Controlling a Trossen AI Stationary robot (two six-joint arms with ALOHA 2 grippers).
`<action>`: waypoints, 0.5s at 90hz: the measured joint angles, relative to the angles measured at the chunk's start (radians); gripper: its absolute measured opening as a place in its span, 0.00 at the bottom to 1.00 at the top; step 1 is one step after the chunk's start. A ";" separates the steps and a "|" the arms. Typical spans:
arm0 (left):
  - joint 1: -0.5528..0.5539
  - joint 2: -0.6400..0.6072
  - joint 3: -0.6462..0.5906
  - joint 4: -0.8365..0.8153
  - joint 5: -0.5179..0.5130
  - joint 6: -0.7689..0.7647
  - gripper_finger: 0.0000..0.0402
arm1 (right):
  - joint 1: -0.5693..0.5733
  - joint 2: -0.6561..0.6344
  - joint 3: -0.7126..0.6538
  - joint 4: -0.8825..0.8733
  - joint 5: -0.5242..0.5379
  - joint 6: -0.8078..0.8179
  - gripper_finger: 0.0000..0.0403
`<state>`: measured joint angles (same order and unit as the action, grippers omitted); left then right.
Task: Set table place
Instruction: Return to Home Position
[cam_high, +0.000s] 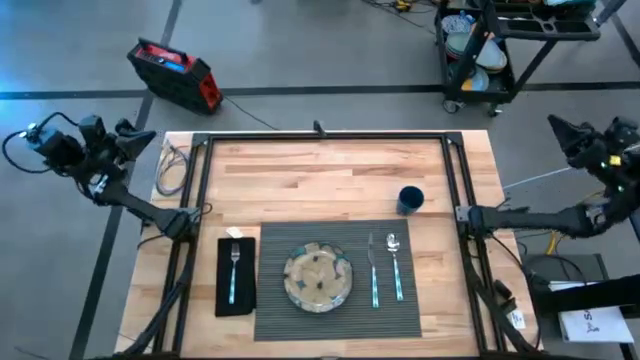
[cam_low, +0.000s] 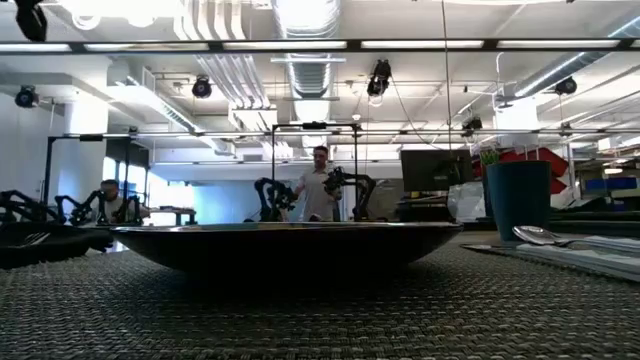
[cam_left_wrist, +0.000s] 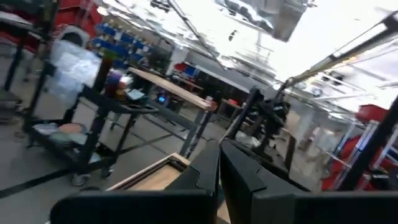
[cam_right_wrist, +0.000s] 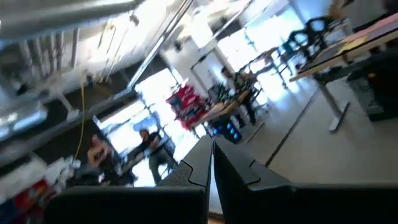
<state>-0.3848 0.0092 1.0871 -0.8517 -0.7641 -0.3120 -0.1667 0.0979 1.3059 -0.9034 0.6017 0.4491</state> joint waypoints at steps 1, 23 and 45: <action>0.008 -0.001 -0.001 -0.005 0.006 -0.002 0.00 | -0.010 -0.009 -0.004 0.000 -0.006 0.001 0.00; 0.223 -0.003 -0.013 -0.054 0.210 -0.067 0.00 | -0.244 -0.093 -0.025 -0.082 -0.181 0.043 0.00; 0.471 -0.004 -0.017 -0.078 0.417 -0.079 0.00 | -0.415 -0.095 0.012 -0.105 -0.371 0.056 0.00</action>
<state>0.0860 0.0055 1.0701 -0.9295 -0.3473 -0.3906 -0.5814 0.0028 1.3177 -1.0081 0.2311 0.5053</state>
